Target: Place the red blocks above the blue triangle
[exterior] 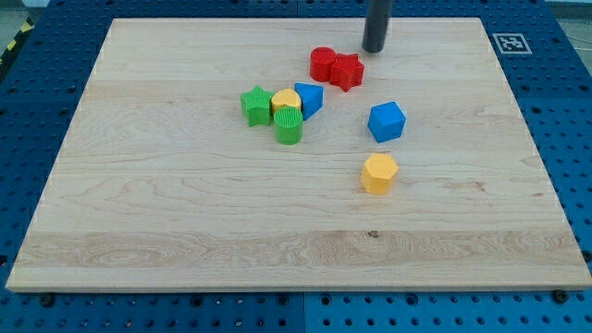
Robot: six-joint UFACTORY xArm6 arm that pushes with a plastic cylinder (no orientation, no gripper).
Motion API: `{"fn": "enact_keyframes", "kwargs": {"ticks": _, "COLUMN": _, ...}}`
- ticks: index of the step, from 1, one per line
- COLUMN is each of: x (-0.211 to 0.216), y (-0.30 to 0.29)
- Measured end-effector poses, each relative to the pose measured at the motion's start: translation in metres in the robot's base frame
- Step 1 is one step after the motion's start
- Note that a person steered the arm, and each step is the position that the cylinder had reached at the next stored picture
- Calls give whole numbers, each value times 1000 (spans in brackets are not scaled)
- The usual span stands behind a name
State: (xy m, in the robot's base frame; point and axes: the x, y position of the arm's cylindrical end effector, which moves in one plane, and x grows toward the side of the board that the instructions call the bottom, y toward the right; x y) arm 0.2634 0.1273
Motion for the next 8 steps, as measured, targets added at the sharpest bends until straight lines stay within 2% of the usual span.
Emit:
{"fn": "enact_keyframes", "kwargs": {"ticks": 1, "x": 36, "y": 13}}
{"fn": "enact_keyframes", "kwargs": {"ticks": 4, "x": 94, "y": 10}}
{"fn": "enact_keyframes", "kwargs": {"ticks": 5, "x": 89, "y": -19}}
{"fn": "enact_keyframes", "kwargs": {"ticks": 7, "x": 28, "y": -53}}
{"fn": "enact_keyframes", "kwargs": {"ticks": 8, "x": 27, "y": -55}}
